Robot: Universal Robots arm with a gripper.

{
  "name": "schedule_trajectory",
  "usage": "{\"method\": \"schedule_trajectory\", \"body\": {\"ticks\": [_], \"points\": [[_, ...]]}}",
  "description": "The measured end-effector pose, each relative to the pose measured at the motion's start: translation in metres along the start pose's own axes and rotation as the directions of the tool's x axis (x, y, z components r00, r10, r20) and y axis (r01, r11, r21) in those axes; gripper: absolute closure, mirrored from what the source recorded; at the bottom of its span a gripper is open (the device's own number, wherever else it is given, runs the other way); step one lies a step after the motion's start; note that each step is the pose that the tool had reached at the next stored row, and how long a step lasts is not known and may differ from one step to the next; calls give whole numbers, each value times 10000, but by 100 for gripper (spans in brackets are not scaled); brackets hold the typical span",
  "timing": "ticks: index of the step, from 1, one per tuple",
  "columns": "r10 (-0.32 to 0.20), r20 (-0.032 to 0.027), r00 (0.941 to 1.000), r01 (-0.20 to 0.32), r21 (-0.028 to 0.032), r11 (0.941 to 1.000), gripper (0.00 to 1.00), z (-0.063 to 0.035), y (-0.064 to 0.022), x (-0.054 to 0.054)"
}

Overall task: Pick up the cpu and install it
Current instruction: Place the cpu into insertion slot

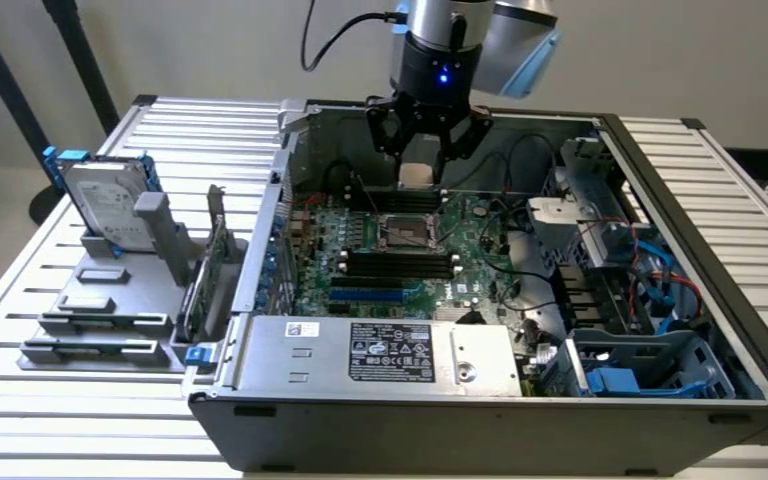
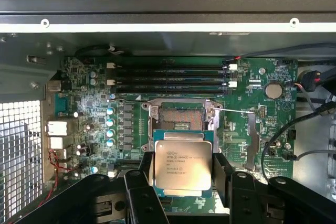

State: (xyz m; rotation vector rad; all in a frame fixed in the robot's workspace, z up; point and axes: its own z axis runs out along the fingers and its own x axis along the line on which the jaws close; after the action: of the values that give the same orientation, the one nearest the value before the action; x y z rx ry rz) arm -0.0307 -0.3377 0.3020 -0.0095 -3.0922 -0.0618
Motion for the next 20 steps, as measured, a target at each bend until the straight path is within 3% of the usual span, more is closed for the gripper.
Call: {"method": "schedule_trajectory", "body": {"ticks": [11,16,20], "points": [[29,0,10000,-29,0,10000,46,1,0,5],[865,33,9962,-865,-44,9962,46,24,-1,4],[1584,57,9874,-1584,-83,9873,46,47,-2,3]]}}
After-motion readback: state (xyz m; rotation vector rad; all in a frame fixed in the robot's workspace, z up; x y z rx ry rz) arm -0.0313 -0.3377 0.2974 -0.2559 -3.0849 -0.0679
